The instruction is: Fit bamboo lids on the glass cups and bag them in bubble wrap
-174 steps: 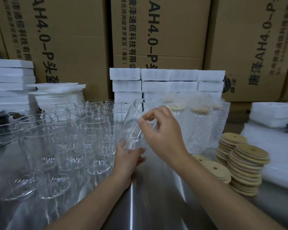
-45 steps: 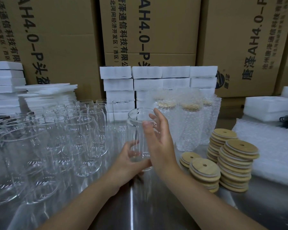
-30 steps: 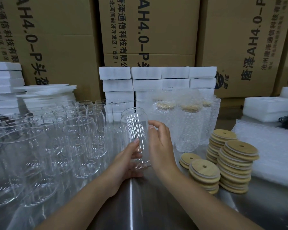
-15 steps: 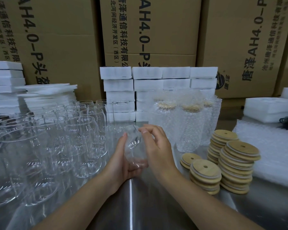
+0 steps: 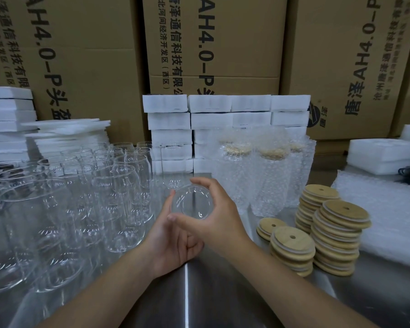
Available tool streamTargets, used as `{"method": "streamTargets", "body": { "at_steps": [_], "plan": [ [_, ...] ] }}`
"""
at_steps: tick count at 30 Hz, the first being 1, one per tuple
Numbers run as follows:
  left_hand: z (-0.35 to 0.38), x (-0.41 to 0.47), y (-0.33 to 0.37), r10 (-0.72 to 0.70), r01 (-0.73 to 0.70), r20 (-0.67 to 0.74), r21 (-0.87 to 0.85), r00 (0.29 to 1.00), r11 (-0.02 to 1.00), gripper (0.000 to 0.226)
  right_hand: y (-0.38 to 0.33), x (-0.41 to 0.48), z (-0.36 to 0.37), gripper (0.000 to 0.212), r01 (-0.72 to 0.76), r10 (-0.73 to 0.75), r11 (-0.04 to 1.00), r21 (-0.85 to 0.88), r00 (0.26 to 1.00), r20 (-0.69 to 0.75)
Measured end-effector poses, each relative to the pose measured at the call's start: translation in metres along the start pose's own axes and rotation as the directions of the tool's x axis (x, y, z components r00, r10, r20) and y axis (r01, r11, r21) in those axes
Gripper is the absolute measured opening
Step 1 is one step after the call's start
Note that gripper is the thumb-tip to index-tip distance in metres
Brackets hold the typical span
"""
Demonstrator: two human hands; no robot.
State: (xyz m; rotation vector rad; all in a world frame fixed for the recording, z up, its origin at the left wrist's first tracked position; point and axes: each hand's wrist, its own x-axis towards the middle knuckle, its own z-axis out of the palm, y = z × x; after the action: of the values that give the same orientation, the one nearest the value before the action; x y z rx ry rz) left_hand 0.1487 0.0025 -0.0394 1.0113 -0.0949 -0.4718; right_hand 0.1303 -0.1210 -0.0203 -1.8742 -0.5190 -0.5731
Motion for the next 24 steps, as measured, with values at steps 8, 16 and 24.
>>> {"method": "streamTargets", "body": {
  "at_steps": [8, 16, 24],
  "plan": [
    [0.0047, -0.0048, 0.0033, -0.078, 0.071, 0.103, 0.062, 0.992, 0.996, 0.086, 0.0001, 0.0001, 0.0003, 0.051, 0.034, -0.028, 0.998, 0.059, 0.995, -0.099],
    [0.0050, -0.0027, 0.0035, -0.048, 0.044, 0.134, 0.038, 0.990, 0.998, 0.086, 0.0018, 0.0015, 0.0009, 0.042, 0.040, -0.025, 0.994, 0.103, 0.990, -0.142],
    [0.0016, 0.0014, 0.0016, -0.045, 0.041, 0.122, 0.032, 0.991, 0.999, 0.086, 0.0009, 0.0026, 0.0013, 0.030, 0.025, -0.009, 0.993, 0.111, 0.989, -0.149]
  ]
}}
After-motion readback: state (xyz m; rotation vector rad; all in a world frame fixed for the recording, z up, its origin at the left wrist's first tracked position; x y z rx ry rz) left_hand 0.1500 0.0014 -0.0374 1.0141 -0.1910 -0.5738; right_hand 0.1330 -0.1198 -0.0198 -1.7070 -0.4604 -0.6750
